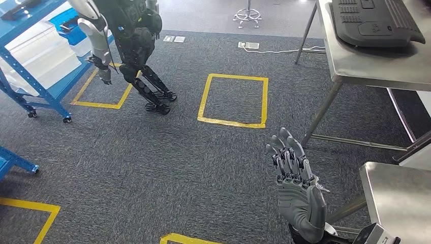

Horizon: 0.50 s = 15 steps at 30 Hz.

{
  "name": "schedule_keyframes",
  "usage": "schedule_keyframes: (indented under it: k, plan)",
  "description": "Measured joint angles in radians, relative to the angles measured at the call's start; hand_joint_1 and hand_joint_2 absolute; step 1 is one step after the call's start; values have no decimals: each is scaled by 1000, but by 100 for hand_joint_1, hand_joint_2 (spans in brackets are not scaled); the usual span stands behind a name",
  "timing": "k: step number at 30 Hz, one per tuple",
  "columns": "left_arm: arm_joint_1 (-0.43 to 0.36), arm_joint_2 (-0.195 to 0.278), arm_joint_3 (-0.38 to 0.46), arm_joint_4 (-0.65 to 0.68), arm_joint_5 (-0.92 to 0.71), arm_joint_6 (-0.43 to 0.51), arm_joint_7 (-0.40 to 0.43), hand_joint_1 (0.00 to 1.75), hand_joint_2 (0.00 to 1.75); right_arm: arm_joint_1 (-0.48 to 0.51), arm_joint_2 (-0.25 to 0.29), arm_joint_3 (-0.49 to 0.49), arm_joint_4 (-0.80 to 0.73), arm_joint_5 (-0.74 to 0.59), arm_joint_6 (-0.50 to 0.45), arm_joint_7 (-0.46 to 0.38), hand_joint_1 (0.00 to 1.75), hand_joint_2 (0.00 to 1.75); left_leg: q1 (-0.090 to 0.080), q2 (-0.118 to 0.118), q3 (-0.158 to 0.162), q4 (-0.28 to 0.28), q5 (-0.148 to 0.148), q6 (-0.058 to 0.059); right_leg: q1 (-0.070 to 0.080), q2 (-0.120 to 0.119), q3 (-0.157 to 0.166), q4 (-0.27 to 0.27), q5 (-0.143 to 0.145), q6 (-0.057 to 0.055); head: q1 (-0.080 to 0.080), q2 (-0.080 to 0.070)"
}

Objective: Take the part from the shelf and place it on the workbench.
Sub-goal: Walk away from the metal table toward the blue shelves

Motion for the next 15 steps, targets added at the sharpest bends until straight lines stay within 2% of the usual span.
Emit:
schedule_keyframes:
  k: [1, 2, 3, 4, 5, 6, 7, 8, 9, 10, 11, 12, 14, 15]
  plan:
    - [-1, 1, 0, 0, 0, 0, 2, 0, 0, 0, 0, 0, 0, 0, 0, 0, 0, 0, -5, 3, 2, -11, -2, 3, 1, -11, 1, -1, -2, 3, 0, 0]
    - [0, 2, -1, 0, 0, 0, 3, 0, 0, -1, 0, 0, 0, 1, 1, 0, 0, 0, -5, -12, 2, -14, 1, 4, 1, -22, 4, -3, -4, 7, 0, 0]
    - [2, 2, -2, 0, 0, 0, 4, 0, 0, 0, 0, 0, 0, 1, 1, -1, 0, 0, -1, -25, 6, -20, 5, 5, -1, -20, 8, -1, -8, 11, 0, 0]
    - [4, 2, -3, 0, 0, 0, 5, 0, 0, 0, 0, 0, 0, 1, 1, -1, 0, 0, 3, -39, 11, -26, 9, 7, -2, 1, 6, 11, -19, 15, 0, 0]
    - [5, 2, -3, 0, 0, -1, 5, 0, 0, 1, 0, 0, 0, 1, 1, -1, 0, 0, 8, -52, 17, -31, 13, 10, -3, 32, -5, 41, -39, 20, 1, 0]
    - [4, 2, -4, 0, 0, -1, 5, 0, 0, 4, 0, -1, 0, 1, 1, -1, 0, 0, 13, -65, 21, -34, 16, 12, -5, 69, -29, 95, -68, 23, 1, 0]
    - [2, 2, -4, 0, 0, -2, 5, 0, 0, 6, -1, -1, 0, 1, 1, -2, 0, 0, 15, -79, 21, -34, 17, 15, -5, 95, -64, 166, -100, 25, 2, 0]
    - [0, 1, -4, 0, 0, -3, 5, 0, 0, 9, -1, -1, 0, 1, 1, -2, 0, 0, 16, -94, 21, -34, 18, 16, -6, 105, -102, 235, -126, 28, 2, 0]
    - [0, 1, -5, 0, 0, -3, 5, 0, 0, 12, -1, 0, 1, 1, 1, -1, 0, 0, 17, -110, 21, -34, 18, 16, -7, 108, -130, 282, -135, 30, 2, 0]
    - [1, 0, -6, 0, 0, -4, 6, 0, 0, 13, -1, 0, 1, 1, 1, -1, 0, 0, 19, -127, 22, -34, 18, 16, -8, 109, -140, 291, -123, 32, 2, 0]
    - [3, 0, -8, 0, 1, -4, 6, 0, 0, 13, -1, 0, 1, 1, 1, -1, 0, 0, 20, -143, 25, -33, 17, 15, -10, 111, -130, 258, -92, 34, 2, 0]
    - [4, 0, -9, 0, 1, -4, 6, 0, 0, 13, -1, 0, 1, 1, 1, -1, 0, 0, 23, -159, 27, -32, 16, 13, -14, 122, -103, 192, -50, 37, 2, 0]
    - [3, 0, -11, 0, 2, -4, 7, 0, 0, 14, -1, -1, 1, 1, 1, -1, 0, 0, 24, -187, 25, -26, 12, 4, -24, 175, -45, 56, 12, 39, 2, 0]
    - [2, 0, -11, 0, 3, -4, 7, 0, 0, 14, -1, -1, 1, 1, 1, -1, 0, 0, 24, -199, 21, -23, 11, -2, -27, 194, -30, 17, 25, 37, 2, 0]
